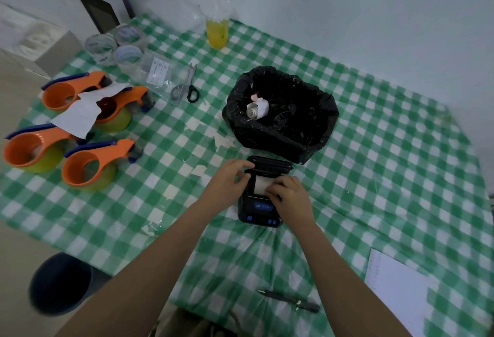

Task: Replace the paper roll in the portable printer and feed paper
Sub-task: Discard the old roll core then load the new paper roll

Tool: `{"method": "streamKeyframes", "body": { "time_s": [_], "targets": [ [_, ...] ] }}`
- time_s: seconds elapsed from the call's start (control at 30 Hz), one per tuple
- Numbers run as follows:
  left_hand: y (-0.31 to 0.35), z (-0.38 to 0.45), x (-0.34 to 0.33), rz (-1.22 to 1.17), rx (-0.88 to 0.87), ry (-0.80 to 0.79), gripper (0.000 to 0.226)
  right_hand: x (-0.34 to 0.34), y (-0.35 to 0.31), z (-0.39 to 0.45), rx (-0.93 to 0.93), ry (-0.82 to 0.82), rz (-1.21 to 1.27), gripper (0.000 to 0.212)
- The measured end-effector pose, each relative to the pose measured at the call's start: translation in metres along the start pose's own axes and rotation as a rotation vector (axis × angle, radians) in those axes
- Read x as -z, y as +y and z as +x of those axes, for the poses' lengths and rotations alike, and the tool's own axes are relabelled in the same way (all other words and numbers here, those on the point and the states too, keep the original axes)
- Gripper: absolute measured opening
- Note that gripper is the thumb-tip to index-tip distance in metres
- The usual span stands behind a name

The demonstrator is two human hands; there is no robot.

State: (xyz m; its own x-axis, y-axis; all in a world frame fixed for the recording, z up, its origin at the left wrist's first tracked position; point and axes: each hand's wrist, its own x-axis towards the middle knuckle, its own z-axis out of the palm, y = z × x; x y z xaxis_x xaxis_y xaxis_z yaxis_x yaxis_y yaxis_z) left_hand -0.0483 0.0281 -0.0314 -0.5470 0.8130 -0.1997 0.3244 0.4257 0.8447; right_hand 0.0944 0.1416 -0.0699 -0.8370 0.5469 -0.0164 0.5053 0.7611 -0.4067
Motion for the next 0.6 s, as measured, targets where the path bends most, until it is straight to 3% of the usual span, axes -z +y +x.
{"method": "streamKeyframes", "body": {
  "time_s": [0.2,0.37,0.6],
  "targets": [
    [0.002,0.006,-0.004,0.131,-0.093,0.053,0.035,0.001,-0.005,0.001,0.029,-0.056,-0.043,0.015],
    [0.013,0.022,-0.01,0.321,-0.13,-0.048,0.055,-0.001,-0.007,-0.007,0.054,-0.016,-0.003,0.029],
    [0.006,0.017,-0.011,0.356,-0.19,-0.036,0.045,0.0,-0.009,-0.018,0.077,0.077,-0.051,0.026]
  ]
}}
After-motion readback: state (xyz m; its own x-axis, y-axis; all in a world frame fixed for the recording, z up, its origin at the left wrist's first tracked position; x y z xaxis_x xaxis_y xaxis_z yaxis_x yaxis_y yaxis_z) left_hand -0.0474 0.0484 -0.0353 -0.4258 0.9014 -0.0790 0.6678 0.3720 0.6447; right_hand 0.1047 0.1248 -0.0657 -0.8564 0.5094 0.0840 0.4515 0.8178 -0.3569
